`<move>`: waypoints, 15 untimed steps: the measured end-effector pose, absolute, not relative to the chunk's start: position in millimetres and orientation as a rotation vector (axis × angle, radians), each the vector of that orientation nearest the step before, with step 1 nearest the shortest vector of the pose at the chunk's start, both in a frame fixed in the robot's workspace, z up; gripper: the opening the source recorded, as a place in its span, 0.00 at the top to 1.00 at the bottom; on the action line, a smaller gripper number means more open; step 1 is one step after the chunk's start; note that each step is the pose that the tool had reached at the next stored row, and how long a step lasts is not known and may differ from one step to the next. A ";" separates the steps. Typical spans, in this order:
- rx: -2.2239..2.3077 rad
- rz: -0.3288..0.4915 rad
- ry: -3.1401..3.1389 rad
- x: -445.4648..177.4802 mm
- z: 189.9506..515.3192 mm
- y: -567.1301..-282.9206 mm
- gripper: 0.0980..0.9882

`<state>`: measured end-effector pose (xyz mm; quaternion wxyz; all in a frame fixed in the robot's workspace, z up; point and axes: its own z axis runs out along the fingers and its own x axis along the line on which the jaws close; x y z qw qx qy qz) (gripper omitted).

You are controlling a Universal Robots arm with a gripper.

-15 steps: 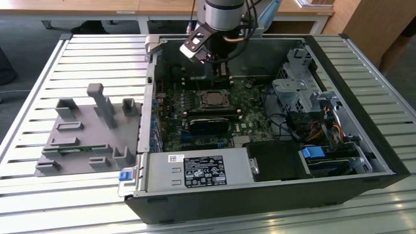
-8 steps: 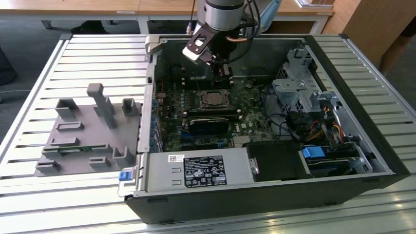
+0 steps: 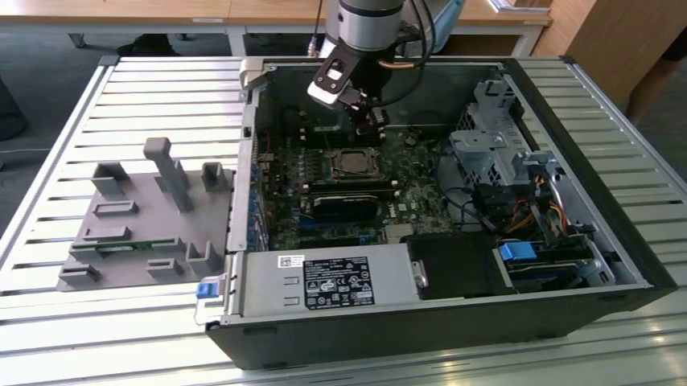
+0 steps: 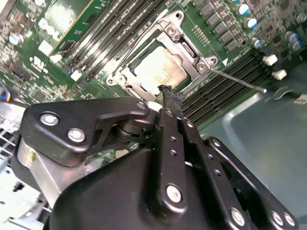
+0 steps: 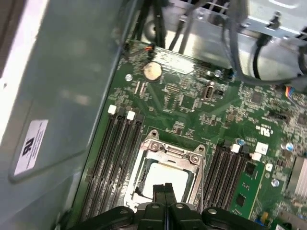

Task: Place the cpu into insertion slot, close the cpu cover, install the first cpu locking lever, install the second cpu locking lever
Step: 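Install the first cpu locking lever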

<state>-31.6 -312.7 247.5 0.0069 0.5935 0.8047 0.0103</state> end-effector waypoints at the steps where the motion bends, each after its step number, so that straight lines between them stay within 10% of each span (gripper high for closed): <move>1: 1.843 0.032 2.527 -31.6 247.5 -312.8 0.99; 15: 1.658 0.034 2.654 -31.7 246.8 -312.8 0.99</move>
